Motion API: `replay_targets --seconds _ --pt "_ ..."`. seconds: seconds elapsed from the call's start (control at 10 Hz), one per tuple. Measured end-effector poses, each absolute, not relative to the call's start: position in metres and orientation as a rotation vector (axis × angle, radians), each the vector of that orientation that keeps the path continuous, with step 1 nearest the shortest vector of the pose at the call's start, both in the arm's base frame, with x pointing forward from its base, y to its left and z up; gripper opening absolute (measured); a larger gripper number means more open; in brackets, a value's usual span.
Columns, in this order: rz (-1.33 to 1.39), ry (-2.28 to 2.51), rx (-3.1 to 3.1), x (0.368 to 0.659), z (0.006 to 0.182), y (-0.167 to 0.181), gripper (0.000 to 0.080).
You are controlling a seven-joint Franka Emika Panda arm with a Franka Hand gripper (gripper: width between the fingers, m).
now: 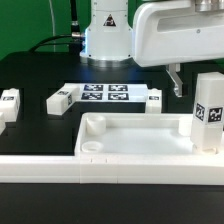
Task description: Assemble desk
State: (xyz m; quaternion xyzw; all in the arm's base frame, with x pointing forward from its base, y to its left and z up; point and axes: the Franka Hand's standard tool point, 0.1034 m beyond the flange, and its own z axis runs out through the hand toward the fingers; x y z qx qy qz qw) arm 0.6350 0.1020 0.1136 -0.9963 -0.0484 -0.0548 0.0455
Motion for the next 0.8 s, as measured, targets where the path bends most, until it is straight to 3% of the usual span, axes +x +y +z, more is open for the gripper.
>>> replay_targets --seconds 0.1,0.3,0.4,0.5,0.8 --pt "-0.169 -0.176 -3.042 0.635 0.1135 0.102 0.0649" --pt "-0.168 -0.175 -3.042 0.6349 0.1134 0.102 0.0376" --pt "-0.169 -0.174 -3.043 0.635 0.1135 0.1013 0.0376" --pt "-0.169 -0.173 -3.043 0.6351 0.1135 0.1008 0.0289" --pt "-0.168 -0.144 -3.043 0.6352 0.1134 0.1005 0.0289"
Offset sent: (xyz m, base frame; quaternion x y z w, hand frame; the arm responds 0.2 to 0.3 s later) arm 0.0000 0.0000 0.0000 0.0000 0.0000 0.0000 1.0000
